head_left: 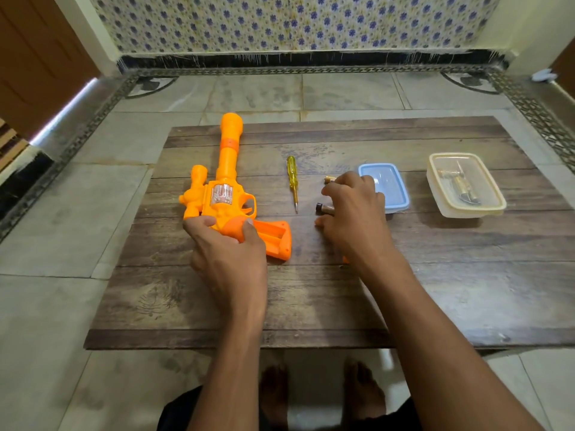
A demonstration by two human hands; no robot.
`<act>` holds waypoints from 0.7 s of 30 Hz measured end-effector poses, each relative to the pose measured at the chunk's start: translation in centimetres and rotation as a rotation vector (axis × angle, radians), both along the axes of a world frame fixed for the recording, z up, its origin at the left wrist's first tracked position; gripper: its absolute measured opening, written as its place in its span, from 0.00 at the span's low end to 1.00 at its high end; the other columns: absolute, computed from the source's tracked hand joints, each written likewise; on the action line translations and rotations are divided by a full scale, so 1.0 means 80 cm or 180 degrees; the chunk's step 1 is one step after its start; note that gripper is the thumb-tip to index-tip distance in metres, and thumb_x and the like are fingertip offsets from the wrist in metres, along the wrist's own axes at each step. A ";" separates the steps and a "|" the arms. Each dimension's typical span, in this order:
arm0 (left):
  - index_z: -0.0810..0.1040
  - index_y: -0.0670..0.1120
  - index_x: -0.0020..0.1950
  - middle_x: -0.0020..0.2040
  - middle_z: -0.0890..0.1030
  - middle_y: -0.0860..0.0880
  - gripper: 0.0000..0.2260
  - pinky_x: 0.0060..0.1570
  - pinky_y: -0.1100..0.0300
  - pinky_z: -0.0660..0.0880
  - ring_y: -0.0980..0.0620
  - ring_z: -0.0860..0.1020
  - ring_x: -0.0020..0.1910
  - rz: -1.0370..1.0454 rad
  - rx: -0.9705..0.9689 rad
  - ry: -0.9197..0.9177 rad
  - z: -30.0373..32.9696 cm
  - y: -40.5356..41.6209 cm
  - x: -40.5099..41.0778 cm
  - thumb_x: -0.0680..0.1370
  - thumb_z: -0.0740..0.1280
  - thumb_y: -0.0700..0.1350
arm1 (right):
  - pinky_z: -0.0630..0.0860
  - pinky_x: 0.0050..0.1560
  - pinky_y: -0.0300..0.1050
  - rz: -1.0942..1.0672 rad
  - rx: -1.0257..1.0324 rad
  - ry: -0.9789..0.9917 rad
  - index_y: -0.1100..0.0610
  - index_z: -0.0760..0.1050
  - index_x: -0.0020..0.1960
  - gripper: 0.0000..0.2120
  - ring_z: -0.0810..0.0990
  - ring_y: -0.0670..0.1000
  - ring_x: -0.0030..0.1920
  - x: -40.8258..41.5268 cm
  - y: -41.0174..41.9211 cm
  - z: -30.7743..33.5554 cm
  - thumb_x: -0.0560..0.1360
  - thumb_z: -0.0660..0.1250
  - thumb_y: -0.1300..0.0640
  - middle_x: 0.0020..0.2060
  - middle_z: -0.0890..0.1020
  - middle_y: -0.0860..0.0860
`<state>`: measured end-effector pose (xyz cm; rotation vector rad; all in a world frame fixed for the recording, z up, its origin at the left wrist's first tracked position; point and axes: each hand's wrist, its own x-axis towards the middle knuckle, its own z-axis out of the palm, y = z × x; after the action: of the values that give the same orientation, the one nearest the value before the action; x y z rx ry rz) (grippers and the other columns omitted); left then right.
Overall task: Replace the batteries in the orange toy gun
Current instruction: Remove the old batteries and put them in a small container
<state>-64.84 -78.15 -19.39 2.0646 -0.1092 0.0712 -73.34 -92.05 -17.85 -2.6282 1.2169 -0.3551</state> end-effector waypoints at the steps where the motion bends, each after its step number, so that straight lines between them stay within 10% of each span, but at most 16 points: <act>1: 0.70 0.44 0.60 0.41 0.78 0.49 0.20 0.46 0.51 0.69 0.38 0.79 0.51 0.0011 0.0031 -0.0065 0.001 -0.001 0.000 0.75 0.76 0.46 | 0.67 0.61 0.56 0.0029 0.0045 0.0044 0.57 0.80 0.62 0.17 0.69 0.58 0.68 0.000 -0.002 0.001 0.75 0.75 0.56 0.67 0.74 0.53; 21: 0.80 0.42 0.52 0.49 0.78 0.47 0.06 0.46 0.67 0.71 0.54 0.76 0.43 -0.0901 -0.0172 -0.1337 0.011 -0.032 -0.014 0.76 0.71 0.37 | 0.73 0.59 0.57 -0.0226 0.0077 -0.0843 0.56 0.85 0.55 0.14 0.75 0.61 0.62 -0.031 -0.023 0.003 0.71 0.79 0.59 0.58 0.81 0.54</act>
<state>-65.97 -80.69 -18.52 1.9342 -0.6481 0.3285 -75.83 -93.90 -17.60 -2.4259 1.2176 -0.6723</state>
